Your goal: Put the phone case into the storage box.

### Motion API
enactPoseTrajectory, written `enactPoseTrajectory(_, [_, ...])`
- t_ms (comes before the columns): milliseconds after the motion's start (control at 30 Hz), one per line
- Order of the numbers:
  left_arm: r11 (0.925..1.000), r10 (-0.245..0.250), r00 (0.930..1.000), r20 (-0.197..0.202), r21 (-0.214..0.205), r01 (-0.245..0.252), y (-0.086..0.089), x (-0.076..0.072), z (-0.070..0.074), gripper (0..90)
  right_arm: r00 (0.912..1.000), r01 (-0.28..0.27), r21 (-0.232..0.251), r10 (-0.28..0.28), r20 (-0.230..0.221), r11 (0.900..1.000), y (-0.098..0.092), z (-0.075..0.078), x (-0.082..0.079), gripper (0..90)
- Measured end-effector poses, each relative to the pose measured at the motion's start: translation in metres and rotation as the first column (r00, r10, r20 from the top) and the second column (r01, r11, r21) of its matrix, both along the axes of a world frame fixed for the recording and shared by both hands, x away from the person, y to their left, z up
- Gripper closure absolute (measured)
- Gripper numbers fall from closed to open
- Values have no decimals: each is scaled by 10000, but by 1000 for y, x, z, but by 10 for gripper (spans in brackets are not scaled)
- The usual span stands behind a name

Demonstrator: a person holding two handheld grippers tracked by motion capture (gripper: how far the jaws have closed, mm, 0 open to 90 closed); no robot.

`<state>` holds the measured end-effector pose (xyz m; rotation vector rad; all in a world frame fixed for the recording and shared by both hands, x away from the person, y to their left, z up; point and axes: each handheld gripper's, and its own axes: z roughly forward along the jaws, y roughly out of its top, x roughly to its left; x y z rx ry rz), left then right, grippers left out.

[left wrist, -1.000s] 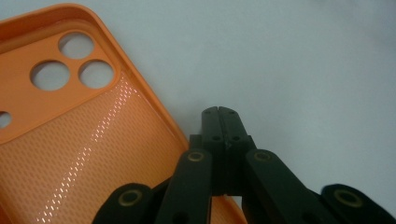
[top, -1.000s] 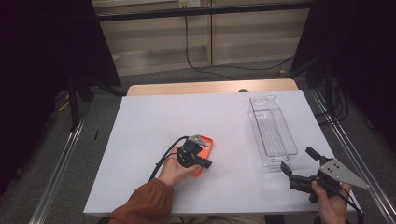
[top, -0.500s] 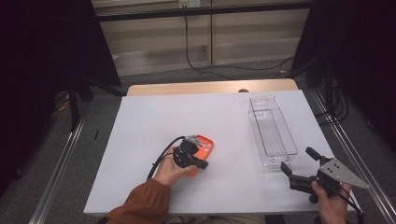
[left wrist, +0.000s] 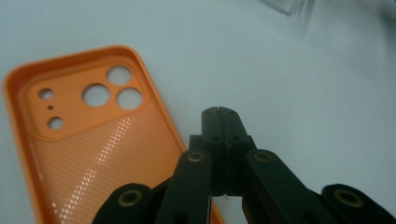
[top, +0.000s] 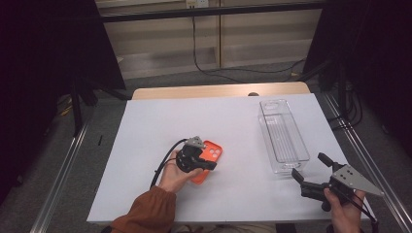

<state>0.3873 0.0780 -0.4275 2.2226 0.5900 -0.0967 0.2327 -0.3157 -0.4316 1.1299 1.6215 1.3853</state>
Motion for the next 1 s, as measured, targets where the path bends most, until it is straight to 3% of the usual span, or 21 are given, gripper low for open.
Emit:
enactPoseTrajectory(167, [9981, 361, 9992, 165, -509, -353, 7, 2, 6, 900, 10000, 14, 15, -14, 1, 10000, 0, 0, 0, 0])
enactPoseTrajectory(567, [9918, 1000, 9947, 253, -820, -976, 22, 6, 15, 809, 10000, -34, -1, 34, 9, 10000, 0, 0, 0, 0])
enactPoseTrajectory(1000, [9837, 1643, 9855, 414, -805, -1606, 24, 3, 18, 456, 10000, -88, -54, 88, 26, 9999, 0, 0, 0, 0])
